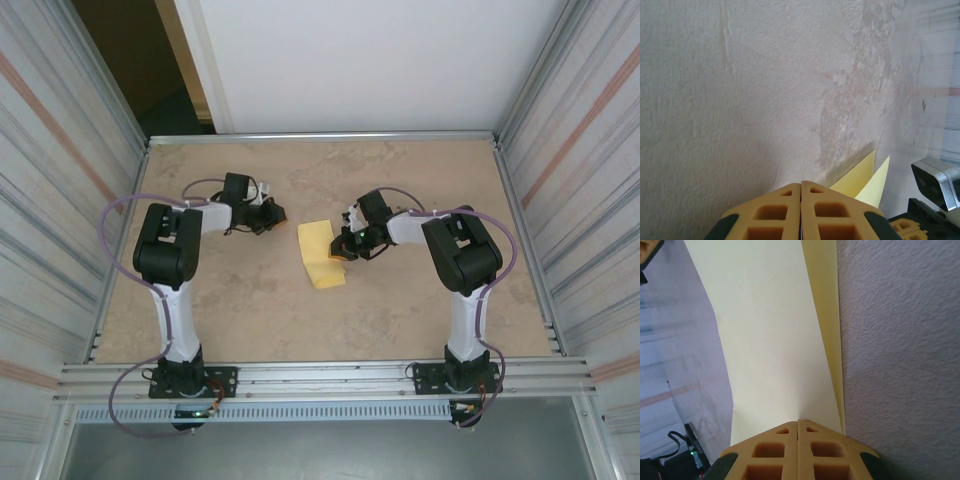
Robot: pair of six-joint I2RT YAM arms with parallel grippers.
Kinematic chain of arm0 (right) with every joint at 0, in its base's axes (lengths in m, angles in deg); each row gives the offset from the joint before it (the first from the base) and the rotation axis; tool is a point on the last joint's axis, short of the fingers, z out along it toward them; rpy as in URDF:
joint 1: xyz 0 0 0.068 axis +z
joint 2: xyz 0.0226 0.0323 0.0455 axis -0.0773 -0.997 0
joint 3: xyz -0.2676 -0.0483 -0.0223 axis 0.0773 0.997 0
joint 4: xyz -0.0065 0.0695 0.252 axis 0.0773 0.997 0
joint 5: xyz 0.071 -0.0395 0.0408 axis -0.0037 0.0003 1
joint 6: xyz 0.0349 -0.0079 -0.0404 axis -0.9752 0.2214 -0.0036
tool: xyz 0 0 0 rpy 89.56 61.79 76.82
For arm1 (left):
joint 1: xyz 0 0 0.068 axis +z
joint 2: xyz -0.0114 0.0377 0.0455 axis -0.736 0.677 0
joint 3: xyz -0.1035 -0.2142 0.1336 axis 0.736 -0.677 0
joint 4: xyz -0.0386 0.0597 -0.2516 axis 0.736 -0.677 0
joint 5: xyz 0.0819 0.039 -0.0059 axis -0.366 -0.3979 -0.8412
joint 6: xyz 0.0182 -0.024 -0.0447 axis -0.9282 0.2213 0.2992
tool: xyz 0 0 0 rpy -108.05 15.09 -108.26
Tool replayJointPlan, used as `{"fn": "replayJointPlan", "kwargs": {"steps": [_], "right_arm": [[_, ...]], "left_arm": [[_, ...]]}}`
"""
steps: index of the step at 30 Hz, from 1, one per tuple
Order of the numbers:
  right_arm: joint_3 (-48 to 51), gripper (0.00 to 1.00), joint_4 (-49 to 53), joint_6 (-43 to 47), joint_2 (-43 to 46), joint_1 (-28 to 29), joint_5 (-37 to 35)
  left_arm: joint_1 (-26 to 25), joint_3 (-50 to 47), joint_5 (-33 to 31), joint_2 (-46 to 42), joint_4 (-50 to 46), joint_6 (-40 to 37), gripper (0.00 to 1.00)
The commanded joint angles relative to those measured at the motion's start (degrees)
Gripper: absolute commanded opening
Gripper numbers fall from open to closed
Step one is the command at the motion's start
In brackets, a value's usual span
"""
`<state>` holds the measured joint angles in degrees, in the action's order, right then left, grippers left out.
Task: Fold a paper plane with a square sheet of paper (pick it up from the middle)
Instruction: First fold the square sheet of paper in half at the center of the table.
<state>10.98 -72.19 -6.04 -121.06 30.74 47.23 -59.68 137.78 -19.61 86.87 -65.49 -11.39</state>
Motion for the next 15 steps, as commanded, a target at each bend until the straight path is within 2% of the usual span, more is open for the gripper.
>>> {"fn": "replayJointPlan", "kwargs": {"steps": [1, 6, 9, 15], "right_arm": [[6.85, 0.05, 16.95, 0.99, -7.43, -1.28, -16.95], [6.85, 0.05, 16.95, 0.99, -7.64, -1.34, -16.90], [7.00, 0.05, 16.94, 1.00, -7.65, -1.27, -16.94], [7.23, 0.05, 17.12, 1.17, -7.58, -1.39, -17.16]], "left_arm": [[-2.33, -1.57, -0.07, -4.46, 1.98, 1.99, 0.10], [-6.76, -2.78, 2.55, -3.49, 3.75, 3.28, 0.10], [-8.34, -2.32, 0.26, -2.14, 1.31, 1.84, 0.10], [-8.19, 1.06, -4.29, 0.89, -5.18, -0.59, 0.10]]}}
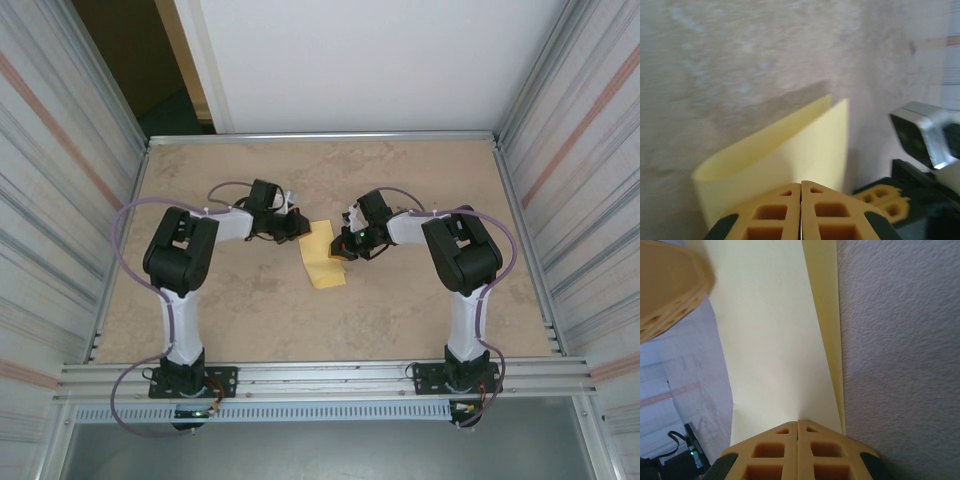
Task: Fold a paper plane with a square sheet of paper (pick it up from the middle)
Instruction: First fold the square sheet of paper in half at the center of the table.
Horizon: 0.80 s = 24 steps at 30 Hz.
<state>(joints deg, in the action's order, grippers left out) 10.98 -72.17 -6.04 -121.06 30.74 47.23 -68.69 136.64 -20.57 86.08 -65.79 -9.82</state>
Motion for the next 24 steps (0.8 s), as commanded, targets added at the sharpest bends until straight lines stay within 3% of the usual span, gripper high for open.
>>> {"fn": "replayJointPlan", "kwargs": {"steps": [1, 13, 20, 24], "right_arm": [[7.20, 0.05, 17.14, 1.07, -7.57, -1.39, -17.14], [7.99, 0.05, 16.14, 0.30, -7.75, -1.52, -17.71], [8.60, 0.04, 15.46, -0.54, -7.46, -1.45, -17.86], [8.77, 0.04, 15.10, -1.07, -7.08, -1.20, -17.86]], "left_arm": [[0.98, 3.11, -4.50, 2.23, -5.95, -2.82, 0.10], [6.37, 6.69, -4.06, 7.77, -4.18, -2.04, 0.10], [8.49, 16.19, -3.30, 8.60, -12.75, -3.88, 0.10], [7.68, 14.48, -2.57, 4.20, -14.08, -4.52, 0.10]]}}
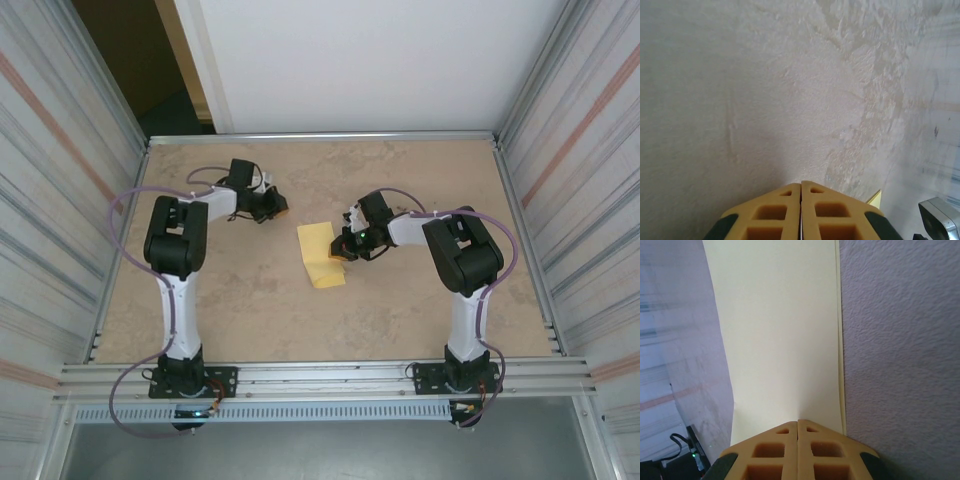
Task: Fold a paper plane with a square sheet of paper (pick it up from the middle)
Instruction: First fold the square sheet of paper in half at the center of the table.
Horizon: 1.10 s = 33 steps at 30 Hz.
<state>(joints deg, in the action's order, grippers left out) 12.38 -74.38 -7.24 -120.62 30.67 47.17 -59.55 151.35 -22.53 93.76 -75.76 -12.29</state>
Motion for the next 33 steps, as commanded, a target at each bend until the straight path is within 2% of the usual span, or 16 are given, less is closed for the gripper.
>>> {"fn": "replayJointPlan", "kwargs": {"steps": [1, 8, 15, 22, 33], "right_arm": [[7.46, 0.04, 17.15, -0.04, -7.43, -1.19, -17.76], [8.01, 0.04, 16.81, -1.04, -6.85, -0.59, -17.89], [8.08, 0.04, 16.40, -1.40, -7.23, -0.51, -18.14], [8.56, 0.04, 16.21, -1.49, -7.16, -0.57, -18.19], [8.74, 0.04, 16.18, -1.49, -7.52, -0.74, -18.50]], "left_arm": [[-1.92, -1.86, -0.36, -5.43, -4.17, -2.07, 0.10], [-8.60, -14.54, 0.33, -17.52, -3.15, 0.24, 0.10], [-15.69, -18.97, 4.28, -17.97, -3.32, 2.46, 0.09], [-16.84, -20.41, 7.17, -14.81, -2.95, 2.46, 0.07], [-16.25, -25.38, 5.25, -13.79, -3.03, 0.55, 0.07]]}}
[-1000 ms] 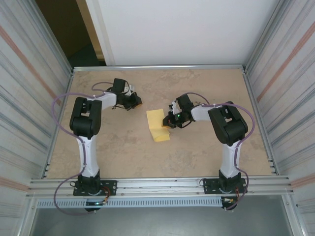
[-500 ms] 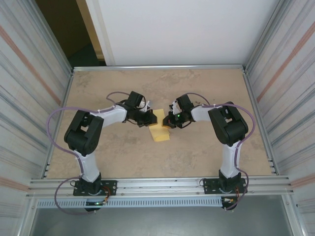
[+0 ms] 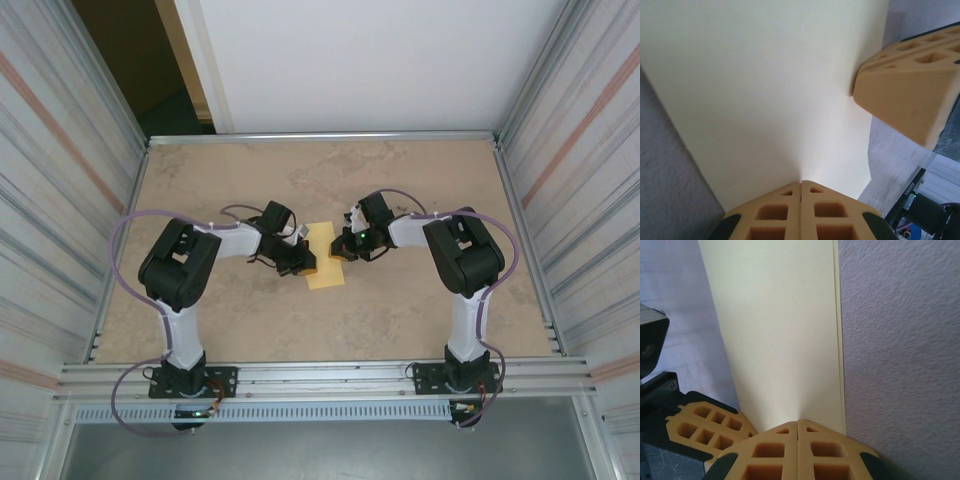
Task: Fold a paper plane with a square sheet of paper (pick it up from the middle)
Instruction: First fold the square sheet of paper in half at the center of the table.
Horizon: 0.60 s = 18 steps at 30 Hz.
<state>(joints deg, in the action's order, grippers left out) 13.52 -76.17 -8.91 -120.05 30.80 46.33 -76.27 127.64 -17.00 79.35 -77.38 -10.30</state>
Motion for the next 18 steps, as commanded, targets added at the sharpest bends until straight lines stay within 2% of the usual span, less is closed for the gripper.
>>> {"fn": "replayJointPlan", "kwargs": {"steps": [1, 7, 11, 15, 18], "right_arm": [[7.60, 0.04, 18.00, 0.17, -8.11, -0.96, -17.73], [7.92, 0.04, 17.84, 0.17, -8.76, -0.99, -18.59], [8.00, 0.04, 17.99, 0.00, -8.72, -0.81, -19.37], [8.00, 0.04, 17.66, -0.99, -8.23, -0.62, -19.48], [7.92, 0.04, 17.33, -2.09, -8.00, -0.29, -19.43]], "left_arm": [[0.86, -2.76, -0.50, 0.43, -1.22, -1.57, 0.07], [6.46, -10.12, 1.25, -4.06, 2.40, 0.41, 0.07], [9.54, -11.85, 1.34, -9.49, 0.70, 0.07, 0.07], [9.82, -10.21, 2.79, -13.43, 0.45, 0.02, 0.07], [7.90, -7.45, 4.02, -13.72, 1.46, 0.85, 0.07]]}}
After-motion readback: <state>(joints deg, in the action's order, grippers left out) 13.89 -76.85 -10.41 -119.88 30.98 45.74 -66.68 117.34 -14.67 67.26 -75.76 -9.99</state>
